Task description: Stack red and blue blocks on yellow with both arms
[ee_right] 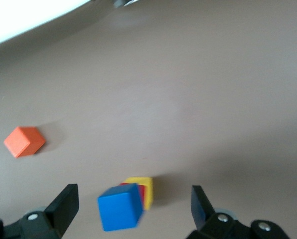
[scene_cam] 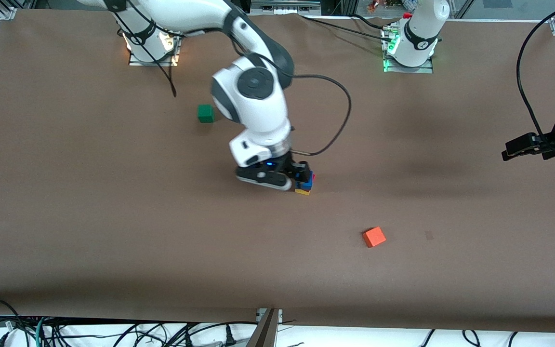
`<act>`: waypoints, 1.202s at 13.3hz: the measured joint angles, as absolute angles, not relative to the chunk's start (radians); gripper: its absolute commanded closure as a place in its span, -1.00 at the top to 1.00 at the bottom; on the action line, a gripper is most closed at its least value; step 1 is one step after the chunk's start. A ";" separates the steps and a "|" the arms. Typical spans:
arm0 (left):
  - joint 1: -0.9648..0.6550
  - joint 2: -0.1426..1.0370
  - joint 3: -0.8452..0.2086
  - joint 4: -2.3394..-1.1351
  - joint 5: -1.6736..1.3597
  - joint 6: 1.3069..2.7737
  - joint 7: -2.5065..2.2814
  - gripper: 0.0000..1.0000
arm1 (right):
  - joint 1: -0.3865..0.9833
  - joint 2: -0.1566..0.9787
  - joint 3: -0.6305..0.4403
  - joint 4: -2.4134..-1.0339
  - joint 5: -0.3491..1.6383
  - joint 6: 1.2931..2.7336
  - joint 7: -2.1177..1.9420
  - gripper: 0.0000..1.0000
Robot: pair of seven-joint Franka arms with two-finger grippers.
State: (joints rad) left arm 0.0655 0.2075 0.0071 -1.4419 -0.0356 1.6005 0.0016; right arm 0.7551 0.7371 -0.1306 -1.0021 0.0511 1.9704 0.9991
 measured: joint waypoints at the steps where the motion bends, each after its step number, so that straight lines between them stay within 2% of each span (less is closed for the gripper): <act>1: 0.065 0.207 0.007 -1.442 -0.036 1.600 0.002 1.00 | 0.723 0.693 -0.131 -1.013 0.051 1.897 0.960 1.00; 4: 0.065 0.207 0.007 -1.442 -0.036 1.600 0.002 1.00 | 0.633 0.552 -0.132 -1.110 0.051 1.754 0.787 1.00; 8: 0.065 0.208 0.007 -1.442 -0.036 1.600 0.002 1.00 | 0.536 0.336 -0.133 -1.319 0.061 1.678 0.589 1.00; 12: 0.065 0.208 0.007 -1.441 -0.036 1.600 0.002 1.00 | 0.464 0.129 -0.135 -1.538 0.063 1.664 0.425 1.00; 16: 0.065 0.208 0.005 -1.441 -0.036 1.600 0.002 1.00 | 0.390 0.042 -0.135 -1.641 0.052 1.657 0.274 1.00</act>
State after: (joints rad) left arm 0.0650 0.2081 0.0052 -1.4414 -0.0356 1.6005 0.0021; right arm 0.3896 0.0425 -0.1349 -1.6407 0.0523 1.6571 0.2740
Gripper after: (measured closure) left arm 0.000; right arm 0.000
